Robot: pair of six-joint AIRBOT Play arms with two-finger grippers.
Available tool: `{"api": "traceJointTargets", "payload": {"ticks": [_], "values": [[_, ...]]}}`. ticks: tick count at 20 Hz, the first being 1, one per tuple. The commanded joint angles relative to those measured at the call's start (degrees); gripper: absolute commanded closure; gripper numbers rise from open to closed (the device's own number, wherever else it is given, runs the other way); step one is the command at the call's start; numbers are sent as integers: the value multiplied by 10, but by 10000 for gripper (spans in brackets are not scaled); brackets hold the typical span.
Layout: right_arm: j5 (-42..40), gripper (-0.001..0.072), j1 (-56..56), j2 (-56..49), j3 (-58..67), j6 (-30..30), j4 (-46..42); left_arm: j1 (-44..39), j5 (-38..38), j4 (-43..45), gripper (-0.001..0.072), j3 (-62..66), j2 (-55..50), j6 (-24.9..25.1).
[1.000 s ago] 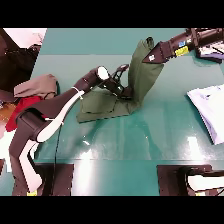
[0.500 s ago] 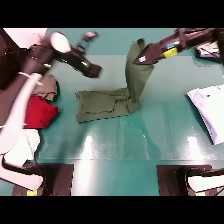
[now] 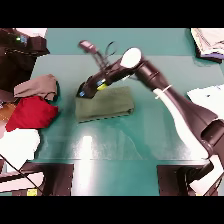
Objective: Fold the shirts.
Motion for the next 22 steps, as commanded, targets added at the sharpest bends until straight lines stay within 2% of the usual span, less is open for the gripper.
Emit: {"api": "traceJointTargets", "payload": {"ticks": [1,4,6,9,11,14,17,22], "values": [[2,265,19,3,1,3,-116,15,-16,-6,677,0,12,0],[113,264,-54,36,-3,72,-249,15,-16,-21,677,0,12,1],[150,265,-125,61,-49,94,-252,15,-16,-30,677,0,12,2],[144,251,-236,94,-160,119,-248,15,-14,-35,677,-2,12,2],[128,-8,-302,98,-231,121,-204,15,-13,-37,677,-4,11,2],[91,-7,-371,84,-320,116,-73,15,-1,-43,677,-4,8,2],[90,-1,-384,45,-359,68,46,15,10,-55,676,-4,3,2],[94,1,-313,-30,-305,65,81,15,9,-63,677,-4,-5,11]]}}
